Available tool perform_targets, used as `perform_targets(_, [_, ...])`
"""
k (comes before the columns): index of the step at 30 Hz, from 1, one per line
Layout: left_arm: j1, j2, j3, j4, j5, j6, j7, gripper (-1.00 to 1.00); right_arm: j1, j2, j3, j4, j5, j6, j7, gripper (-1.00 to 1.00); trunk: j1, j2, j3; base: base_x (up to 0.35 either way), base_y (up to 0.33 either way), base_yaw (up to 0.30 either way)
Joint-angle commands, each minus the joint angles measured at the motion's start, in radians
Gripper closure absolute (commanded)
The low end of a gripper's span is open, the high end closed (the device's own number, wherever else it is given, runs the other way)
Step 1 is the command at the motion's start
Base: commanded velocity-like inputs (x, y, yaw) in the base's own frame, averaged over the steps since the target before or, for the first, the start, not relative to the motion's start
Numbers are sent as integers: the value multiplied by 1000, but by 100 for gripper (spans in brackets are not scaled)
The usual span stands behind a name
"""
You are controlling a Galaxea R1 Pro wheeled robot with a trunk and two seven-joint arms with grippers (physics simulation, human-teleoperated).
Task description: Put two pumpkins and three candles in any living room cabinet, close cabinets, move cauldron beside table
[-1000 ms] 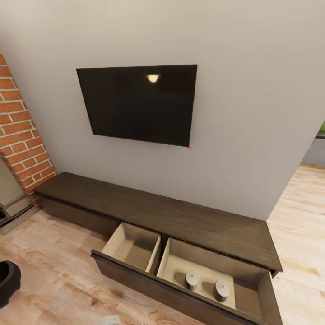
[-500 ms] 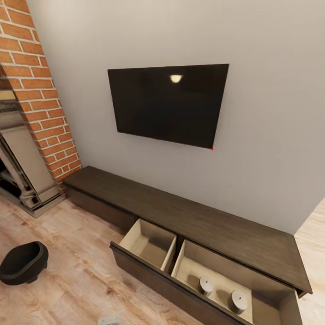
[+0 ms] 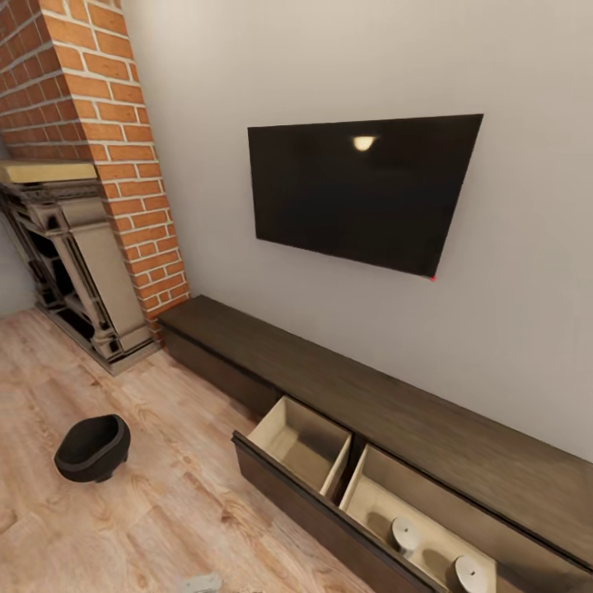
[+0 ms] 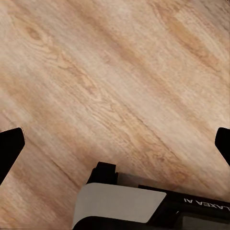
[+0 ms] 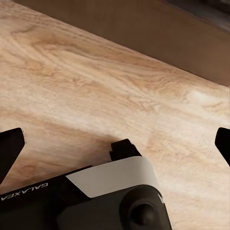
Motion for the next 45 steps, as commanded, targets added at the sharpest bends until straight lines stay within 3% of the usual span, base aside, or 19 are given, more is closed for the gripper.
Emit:
perform_targets(1, [-1, 0, -8, 0, 9, -1, 4, -100, 0, -1, 8, -3, -4, 8, -7, -100, 0, -1, -1, 0, 0, 291])
perform_targets(45, [-1, -2, -10, 0, 7, -1, 5, -100, 0, 3, 11, -3, -4, 14, -10, -100, 0, -1, -1, 0, 0, 291])
